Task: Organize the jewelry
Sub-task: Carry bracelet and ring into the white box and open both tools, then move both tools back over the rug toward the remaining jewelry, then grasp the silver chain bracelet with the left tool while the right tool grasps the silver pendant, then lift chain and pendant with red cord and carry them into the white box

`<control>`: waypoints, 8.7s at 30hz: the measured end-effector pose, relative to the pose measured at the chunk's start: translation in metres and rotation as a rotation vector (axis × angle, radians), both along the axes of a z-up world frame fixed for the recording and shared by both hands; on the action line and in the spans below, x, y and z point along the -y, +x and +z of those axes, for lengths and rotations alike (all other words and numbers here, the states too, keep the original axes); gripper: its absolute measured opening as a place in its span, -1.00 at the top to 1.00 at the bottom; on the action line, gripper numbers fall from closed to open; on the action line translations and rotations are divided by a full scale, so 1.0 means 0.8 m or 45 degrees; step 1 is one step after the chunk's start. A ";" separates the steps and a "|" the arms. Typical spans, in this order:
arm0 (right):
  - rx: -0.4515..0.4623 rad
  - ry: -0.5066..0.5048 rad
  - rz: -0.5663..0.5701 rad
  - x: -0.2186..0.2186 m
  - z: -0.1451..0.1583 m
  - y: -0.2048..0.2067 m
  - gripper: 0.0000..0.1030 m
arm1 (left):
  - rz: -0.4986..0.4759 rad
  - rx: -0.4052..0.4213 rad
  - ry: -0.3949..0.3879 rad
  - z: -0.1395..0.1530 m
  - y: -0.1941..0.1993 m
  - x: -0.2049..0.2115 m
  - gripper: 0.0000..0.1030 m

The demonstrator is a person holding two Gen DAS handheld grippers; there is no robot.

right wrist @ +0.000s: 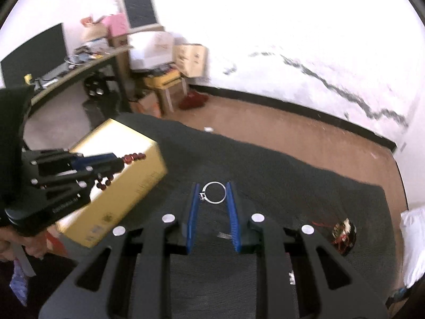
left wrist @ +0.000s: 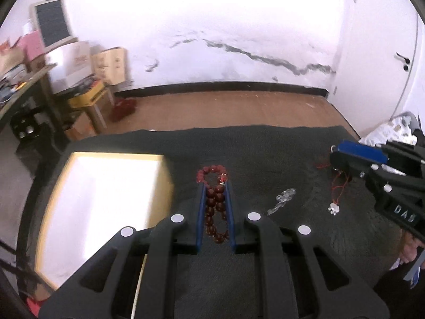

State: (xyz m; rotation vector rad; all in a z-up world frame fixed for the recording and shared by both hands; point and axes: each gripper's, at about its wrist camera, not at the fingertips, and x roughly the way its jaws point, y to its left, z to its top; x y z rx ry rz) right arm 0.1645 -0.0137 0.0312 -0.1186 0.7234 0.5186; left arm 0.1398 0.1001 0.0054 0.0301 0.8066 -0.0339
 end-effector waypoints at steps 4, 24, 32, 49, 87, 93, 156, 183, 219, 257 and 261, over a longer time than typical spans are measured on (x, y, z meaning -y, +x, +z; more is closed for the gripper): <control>0.022 0.030 0.088 -0.060 0.048 -0.029 0.58 | 0.077 0.024 0.042 0.043 -0.054 -0.055 0.73; -0.125 -0.063 0.358 -0.319 -0.004 -0.038 0.58 | 0.343 -0.024 0.019 0.004 -0.113 -0.249 0.73; -0.224 -0.167 0.324 -0.356 -0.098 0.029 0.58 | 0.361 -0.137 -0.021 -0.113 -0.059 -0.263 0.73; -0.324 -0.285 0.359 -0.390 -0.196 0.104 0.58 | 0.427 -0.180 -0.059 -0.175 -0.020 -0.271 0.73; -0.166 -0.048 0.149 -0.203 -0.073 0.037 -0.88 | 0.423 -0.111 0.018 -0.126 -0.045 -0.215 -0.90; -0.122 -0.002 0.075 -0.120 -0.050 0.005 -0.88 | 0.409 -0.097 0.017 -0.114 -0.050 -0.186 -0.90; -0.359 -0.124 -0.593 0.315 -0.311 0.145 -0.89 | -0.142 -0.182 0.045 -0.284 0.159 0.184 -0.90; -0.220 -0.168 -0.266 0.241 -0.313 0.034 -0.69 | -0.313 -0.116 0.063 -0.275 0.140 0.191 0.04; -0.226 -0.085 -0.198 0.232 -0.286 0.035 0.58 | -0.302 -0.145 -0.045 -0.253 0.106 0.136 0.97; -0.162 -0.089 -0.215 0.233 -0.253 0.032 0.58 | -0.318 -0.110 0.010 -0.222 0.131 0.184 0.90; -0.126 -0.040 -0.212 0.233 -0.217 0.029 0.58 | -0.329 -0.089 -0.018 -0.187 0.125 0.179 0.90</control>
